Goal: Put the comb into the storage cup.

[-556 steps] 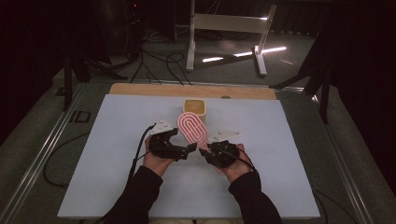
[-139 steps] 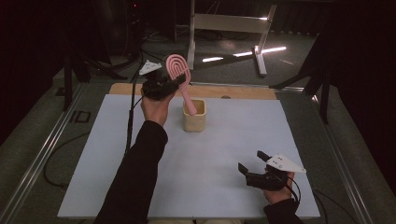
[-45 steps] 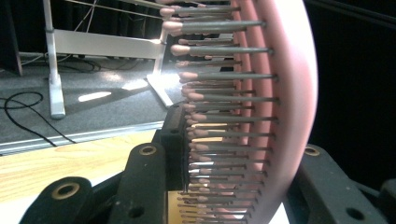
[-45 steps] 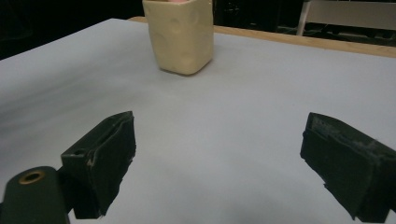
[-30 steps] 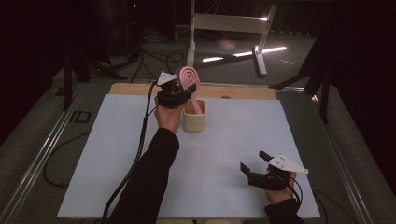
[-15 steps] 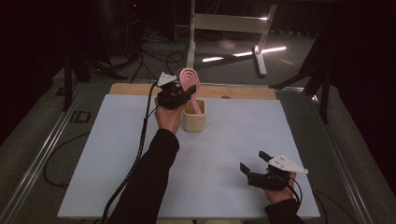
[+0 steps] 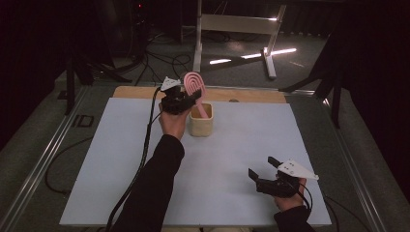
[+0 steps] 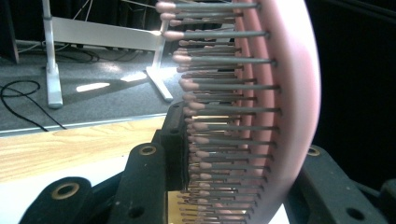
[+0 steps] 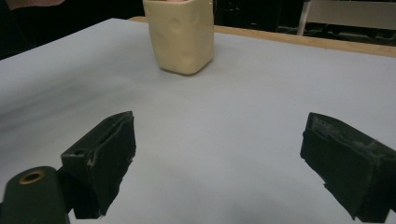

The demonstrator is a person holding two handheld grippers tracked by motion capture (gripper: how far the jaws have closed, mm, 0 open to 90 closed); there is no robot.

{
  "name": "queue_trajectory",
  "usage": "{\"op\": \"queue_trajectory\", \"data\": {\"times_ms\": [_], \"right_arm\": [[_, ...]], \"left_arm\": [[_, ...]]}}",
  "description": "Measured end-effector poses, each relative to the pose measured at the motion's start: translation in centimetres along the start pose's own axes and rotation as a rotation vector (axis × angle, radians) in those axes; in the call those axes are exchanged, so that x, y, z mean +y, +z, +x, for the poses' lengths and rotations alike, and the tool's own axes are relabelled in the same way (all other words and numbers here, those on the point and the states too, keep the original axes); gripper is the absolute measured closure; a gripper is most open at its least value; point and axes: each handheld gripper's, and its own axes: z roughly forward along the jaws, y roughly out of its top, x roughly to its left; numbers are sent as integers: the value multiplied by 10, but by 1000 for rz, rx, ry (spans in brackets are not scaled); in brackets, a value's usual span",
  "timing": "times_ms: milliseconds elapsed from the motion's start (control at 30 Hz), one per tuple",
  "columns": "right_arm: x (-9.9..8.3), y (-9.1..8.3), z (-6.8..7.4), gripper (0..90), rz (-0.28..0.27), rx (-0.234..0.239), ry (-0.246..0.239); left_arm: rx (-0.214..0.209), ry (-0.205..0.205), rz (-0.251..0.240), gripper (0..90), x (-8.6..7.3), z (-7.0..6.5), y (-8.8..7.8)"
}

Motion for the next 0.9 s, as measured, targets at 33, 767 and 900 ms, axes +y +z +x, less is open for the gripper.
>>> {"op": "queue_trajectory", "data": {"times_ms": [33,767,900], "right_arm": [[0,0,0,101,0,0,-1],[-1,1,-1,101,5,4,0],[0,1,-1,101,7,4,-1]], "left_arm": [[-1,-2,-1,635,0,0,0],[-19,-41,12,628,-10,4,5],[-19,-61,13,629,-14,8,5]]}}
